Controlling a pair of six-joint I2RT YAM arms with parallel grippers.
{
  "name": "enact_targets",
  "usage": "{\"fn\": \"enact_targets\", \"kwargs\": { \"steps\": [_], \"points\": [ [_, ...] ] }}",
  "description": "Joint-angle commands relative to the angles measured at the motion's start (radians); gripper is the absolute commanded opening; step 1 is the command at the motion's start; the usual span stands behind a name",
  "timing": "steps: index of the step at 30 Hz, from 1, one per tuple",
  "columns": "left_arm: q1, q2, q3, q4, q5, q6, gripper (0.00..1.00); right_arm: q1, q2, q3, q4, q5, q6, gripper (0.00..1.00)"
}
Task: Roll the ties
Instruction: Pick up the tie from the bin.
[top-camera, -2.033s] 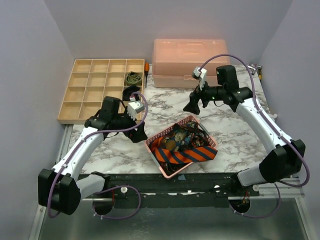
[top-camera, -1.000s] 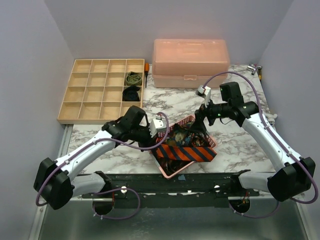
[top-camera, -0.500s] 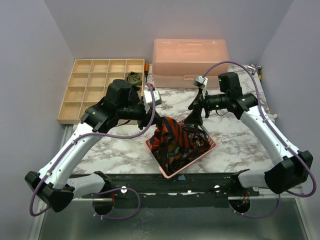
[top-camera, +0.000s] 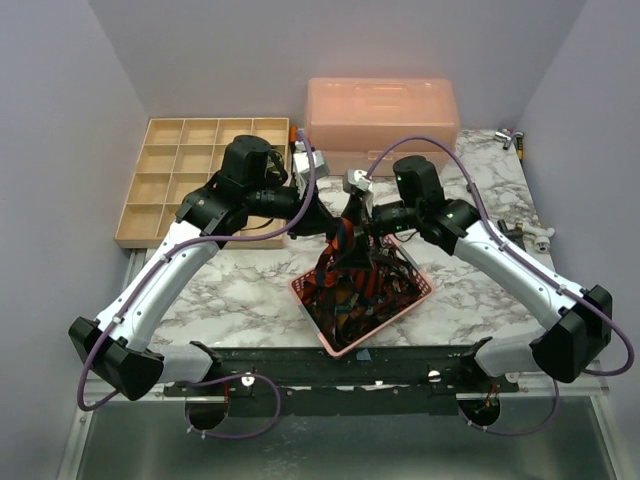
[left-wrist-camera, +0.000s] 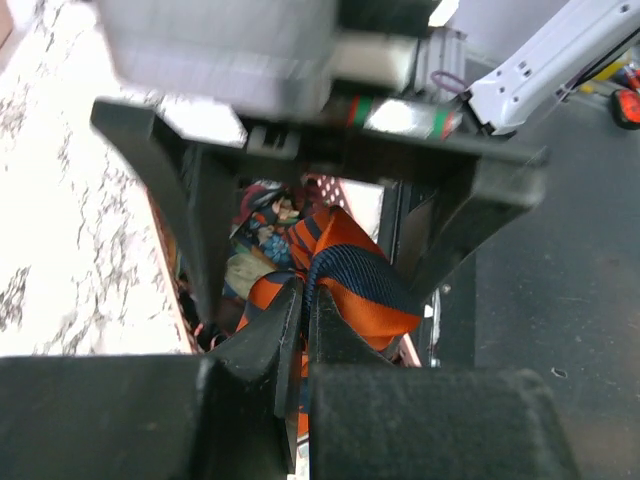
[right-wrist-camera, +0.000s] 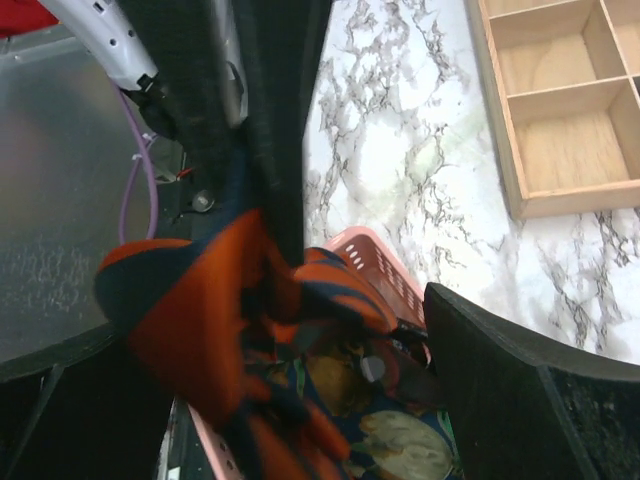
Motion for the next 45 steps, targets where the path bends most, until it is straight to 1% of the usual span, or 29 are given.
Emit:
{"fn": "enact_targets", "kwargs": {
  "steps": [1, 2, 3, 4, 5, 7, 8, 9, 11, 12, 14, 15, 16, 17, 20, 22, 24, 26, 29, 31, 34, 36, 38, 40, 43, 45],
  "points": [
    [0.001, -0.005, 0.034, 0.097, 0.117, -0.09, 0.0, 0.027, 0.058, -0.03, 0.142, 0.016, 0.027, 1.0],
    [0.002, -0.005, 0.033, 0.106, 0.118, -0.1, 0.0, 0.028, 0.068, -0.031, 0.175, 0.022, 0.054, 1.0],
    [0.003, -0.005, 0.034, 0.112, 0.119, -0.109, 0.0, 0.029, 0.073, -0.034, 0.205, 0.023, 0.08, 0.97],
    [0.006, -0.005, 0.03, 0.119, 0.125, -0.116, 0.0, 0.029, 0.08, -0.034, 0.229, 0.023, 0.099, 0.86],
    [0.011, -0.005, 0.027, 0.124, 0.128, -0.128, 0.0, 0.029, 0.082, -0.033, 0.245, 0.023, 0.111, 0.72],
    [0.041, -0.007, 0.02, 0.146, 0.137, -0.168, 0.0, 0.029, 0.083, -0.027, 0.253, 0.032, 0.126, 0.53],
    [0.062, -0.007, 0.019, 0.158, 0.139, -0.196, 0.0, 0.028, 0.078, -0.025, 0.252, 0.042, 0.133, 0.45],
    [0.094, -0.005, 0.025, 0.161, 0.142, -0.215, 0.08, 0.028, 0.073, -0.023, 0.247, 0.056, 0.137, 0.36],
    [0.166, -0.005, 0.039, 0.159, 0.162, -0.248, 0.37, 0.028, 0.057, -0.015, 0.22, 0.102, 0.13, 0.21],
    [0.2, -0.01, 0.038, 0.161, 0.161, -0.263, 0.53, 0.027, 0.049, -0.012, 0.206, 0.129, 0.127, 0.15],
    [0.262, -0.035, 0.028, 0.165, 0.146, -0.27, 0.7, 0.02, 0.033, -0.007, 0.19, 0.19, 0.132, 0.03],
    [0.288, -0.054, 0.019, 0.164, 0.121, -0.264, 0.75, 0.013, 0.025, -0.006, 0.184, 0.215, 0.133, 0.01],
    [0.311, -0.072, 0.008, 0.159, 0.095, -0.253, 0.87, 0.006, 0.018, -0.002, 0.177, 0.232, 0.133, 0.01],
    [0.323, -0.097, -0.006, 0.149, 0.074, -0.221, 0.96, -0.002, 0.011, 0.004, 0.168, 0.247, 0.129, 0.01],
    [0.327, -0.152, -0.063, 0.061, 0.0, -0.038, 0.97, -0.023, -0.012, 0.049, 0.142, 0.294, 0.127, 0.01],
    [0.32, -0.184, -0.136, 0.003, -0.005, 0.086, 0.96, -0.041, -0.021, 0.105, 0.116, 0.324, 0.124, 0.01],
    [0.279, -0.202, -0.208, -0.061, -0.039, 0.197, 0.92, -0.053, -0.023, 0.175, 0.088, 0.365, 0.121, 0.01],
    [0.207, -0.207, -0.284, -0.099, -0.118, 0.277, 0.86, -0.063, -0.023, 0.248, 0.063, 0.435, 0.12, 0.01],
    [0.037, -0.183, -0.385, -0.103, -0.285, 0.322, 0.77, -0.069, -0.024, 0.339, 0.032, 0.518, 0.114, 0.01],
    [-0.047, -0.139, -0.419, -0.093, -0.361, 0.326, 0.69, -0.074, -0.03, 0.379, 0.018, 0.561, 0.108, 0.01],
    [-0.133, -0.059, -0.438, -0.082, -0.438, 0.326, 0.6, -0.083, -0.046, 0.41, 0.011, 0.624, 0.091, 0.01],
    [-0.188, -0.015, -0.456, -0.066, -0.5, 0.331, 0.56, -0.091, -0.058, 0.425, 0.01, 0.665, 0.082, 0.01],
    [-0.233, 0.018, -0.479, -0.049, -0.556, 0.338, 0.55, -0.104, -0.067, 0.442, 0.01, 0.711, 0.071, 0.01],
    [-0.252, 0.044, -0.502, -0.034, -0.596, 0.34, 0.55, -0.115, -0.074, 0.462, 0.01, 0.753, 0.059, 0.01],
    [-0.25, 0.068, -0.533, -0.04, -0.666, 0.354, 0.55, -0.126, -0.084, 0.486, 0.011, 0.816, 0.038, 0.01],
    [-0.228, 0.058, -0.569, -0.053, -0.685, 0.373, 0.55, -0.129, -0.09, 0.494, 0.011, 0.837, 0.029, 0.01]
  ]
}}
